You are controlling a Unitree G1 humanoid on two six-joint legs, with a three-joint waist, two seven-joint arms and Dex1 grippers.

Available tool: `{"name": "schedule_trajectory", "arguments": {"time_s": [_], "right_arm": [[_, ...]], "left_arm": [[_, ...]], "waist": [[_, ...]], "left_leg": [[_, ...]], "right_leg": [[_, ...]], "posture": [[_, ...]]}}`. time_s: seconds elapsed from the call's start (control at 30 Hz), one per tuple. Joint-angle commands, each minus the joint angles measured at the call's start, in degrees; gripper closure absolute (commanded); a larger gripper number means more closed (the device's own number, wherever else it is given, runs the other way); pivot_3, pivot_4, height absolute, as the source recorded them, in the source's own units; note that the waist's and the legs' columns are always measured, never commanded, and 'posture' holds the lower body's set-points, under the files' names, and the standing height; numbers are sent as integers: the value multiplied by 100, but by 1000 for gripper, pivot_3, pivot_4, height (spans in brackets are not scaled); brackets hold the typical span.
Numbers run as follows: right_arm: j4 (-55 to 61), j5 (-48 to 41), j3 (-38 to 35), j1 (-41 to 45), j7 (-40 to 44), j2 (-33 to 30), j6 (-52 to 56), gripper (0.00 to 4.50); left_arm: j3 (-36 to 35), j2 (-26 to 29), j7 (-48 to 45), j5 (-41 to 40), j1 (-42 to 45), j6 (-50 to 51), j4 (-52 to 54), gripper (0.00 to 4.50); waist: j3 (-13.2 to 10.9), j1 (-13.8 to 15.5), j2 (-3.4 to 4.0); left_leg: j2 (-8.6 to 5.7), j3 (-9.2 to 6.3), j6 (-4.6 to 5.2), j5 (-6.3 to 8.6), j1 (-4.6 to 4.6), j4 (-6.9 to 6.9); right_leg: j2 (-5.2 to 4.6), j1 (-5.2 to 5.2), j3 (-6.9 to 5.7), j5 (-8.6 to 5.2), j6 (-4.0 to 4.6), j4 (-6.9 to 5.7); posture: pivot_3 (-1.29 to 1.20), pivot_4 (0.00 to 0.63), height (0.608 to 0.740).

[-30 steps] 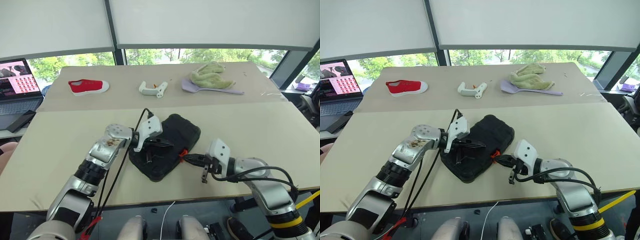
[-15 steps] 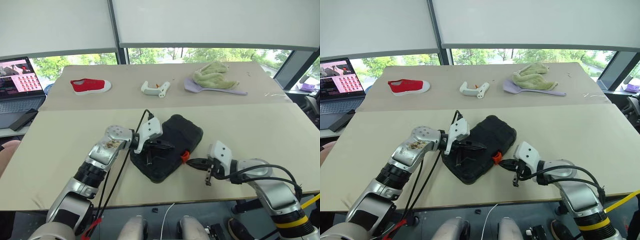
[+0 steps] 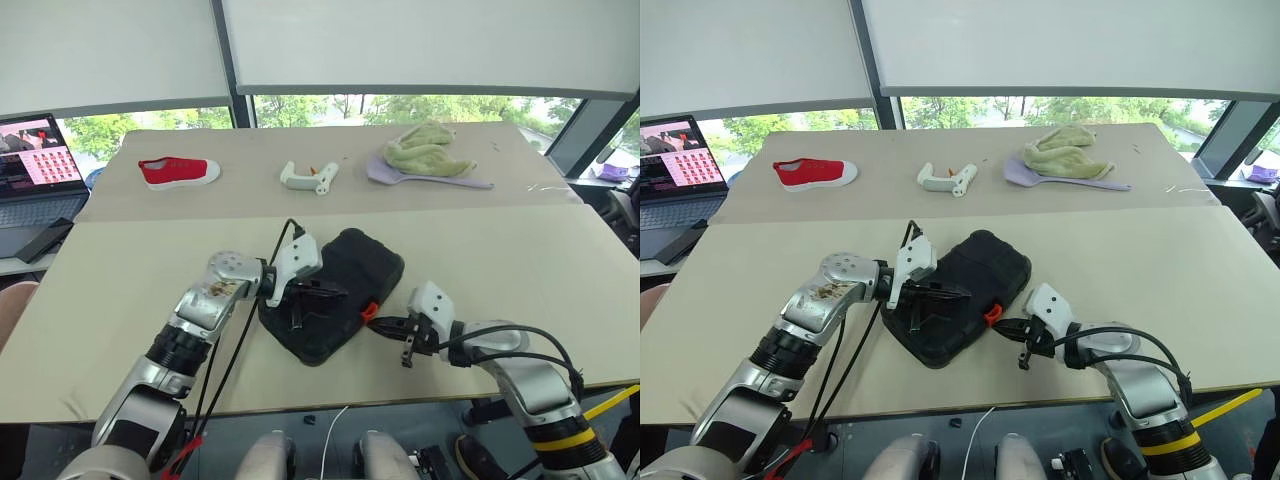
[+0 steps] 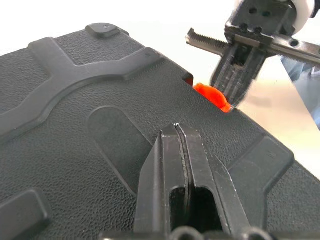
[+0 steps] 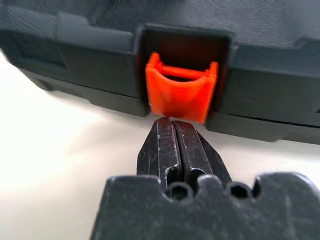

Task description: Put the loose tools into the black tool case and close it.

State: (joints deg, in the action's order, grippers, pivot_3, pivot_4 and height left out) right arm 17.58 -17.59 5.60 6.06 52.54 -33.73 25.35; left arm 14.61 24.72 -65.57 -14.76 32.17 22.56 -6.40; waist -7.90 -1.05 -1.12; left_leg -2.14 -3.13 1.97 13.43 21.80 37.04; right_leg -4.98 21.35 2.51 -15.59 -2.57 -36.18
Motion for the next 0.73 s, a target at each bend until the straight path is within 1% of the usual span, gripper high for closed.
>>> {"name": "schedule_trajectory", "arguments": {"time_s": [0.03, 0.13, 0.17, 0.2, 0.23, 0.3, 0.37, 0.4, 0.47, 0.5, 0.63, 0.73], "right_arm": [[491, -459, -738, -268, 162, -306, -136, 3390], [296, -337, -1202, -679, 416, -664, -765, 2372], [125, -269, -1388, -789, 492, -754, -1109, 1956], [-50, -221, -1538, -863, 557, -823, -1422, 1694], [-364, -164, -1709, -920, 738, -902, -1984, 1258], [-827, -141, -1897, -973, 1048, -981, -2804, 637], [-1303, -339, -2093, -947, 1413, -946, -3449, 12], [-1574, -455, -2162, -906, 1623, -992, -3565, 0], [-2081, -647, -2265, -710, 1848, -1003, -3698, 0], [-2234, -712, -2281, -645, 1919, -1010, -3697, 0], [-2684, -576, -2177, -415, 2163, -1086, -4091, 0], [-2717, -505, -2023, -245, 2158, -1046, -4136, 0]], "left_arm": [[-590, 203, -75, -401, -577, -301, 177, 3915], [-1240, 539, -127, -730, -1010, -529, 665, 2780], [-1486, 652, -14, -787, -1195, -600, 817, 2357], [-1668, 776, 64, -864, -1362, -523, 949, 2049], [-1915, 947, 140, -818, -1666, -661, 1052, 1609], [-2185, 1173, 219, -732, -2101, -893, 1185, 938], [-2477, 1368, 291, -620, -2599, -1170, 1226, 199], [-2688, 1439, 369, -515, -2925, -1448, 1145, 85], [-2996, 1541, 464, -412, -3502, -1754, 1082, 85], [-3063, 1560, 506, -385, -3655, -1868, 1067, 85], [-3202, 1505, 679, -443, -4053, -1952, 1141, 85], [-3211, 1375, 978, -370, -4244, -2057, 1310, 85]], "waist": [[0, -1, 2], [-1, 20, 0], [-2, 17, 1], [-4, 14, 2], [-13, 15, 4], [-25, 28, 5], [-30, 43, 9], [-32, 42, 10], [-43, 41, 16], [-50, 41, 14], [-78, 105, 23], [-84, 134, 32]], "left_leg": [[2, 0, 0, 0, 4, -4], [2, 0, -3, -2, 50, -8], [0, 1, -5, -3, 71, -8], [-1, 3, -7, -4, 82, -11], [-1, 4, -10, -2, 84, -14], [-4, 9, -12, 0, 93, -15], [-11, 12, -12, 0, 94, -14], [-12, 15, -12, 0, 93, -14], [-12, 16, -12, 1, 91, -14], [-11, 17, -12, 1, 91, -16], [1, 15, -13, 0, 100, -15], [4, 16, -14, 1, 101, -15]], "right_leg": [[-1, 5, 0, 1, 2, 0], [-1, 57, -1, 4, 6, 0], [-1, 80, 0, 6, 9, -2], [0, 94, 1, 8, 13, -2], [0, 99, 1, 8, 13, -2], [-5, 105, 1, 8, 13, 4], [-17, 102, -3, 8, 13, 9], [-23, 98, -3, 8, 13, 13], [-29, 94, -3, 8, 13, 19], [-31, 94, -1, 8, 14, 20], [-41, 99, 6, 16, 27, 22], [-42, 100, 7, 16, 29, 22]], "posture": [[0, 150, 740], [0, 150, 740], [0, 150, 740], [0, 150, 740], [0, 150, 740], [0, 150, 740], [0, 150, 740], [0, 150, 740], [0, 150, 740], [0, 150, 740], [0, 150, 740], [0, 150, 740]]}}
